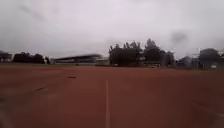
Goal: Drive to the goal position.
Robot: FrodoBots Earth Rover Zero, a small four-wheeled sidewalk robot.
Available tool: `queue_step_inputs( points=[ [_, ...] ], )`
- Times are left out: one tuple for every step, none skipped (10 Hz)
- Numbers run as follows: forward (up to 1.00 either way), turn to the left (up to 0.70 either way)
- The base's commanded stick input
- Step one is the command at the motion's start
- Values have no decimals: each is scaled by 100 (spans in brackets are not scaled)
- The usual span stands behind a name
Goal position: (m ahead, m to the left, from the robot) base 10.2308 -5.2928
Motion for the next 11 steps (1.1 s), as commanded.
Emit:
queue_step_inputs(
  points=[
    [50, 0],
    [50, 0],
    [50, 0],
    [50, 0],
    [50, 0],
    [50, 0],
    [50, 0],
    [50, 0],
    [50, 0],
    [50, 0],
    [50, 0]
  ],
)
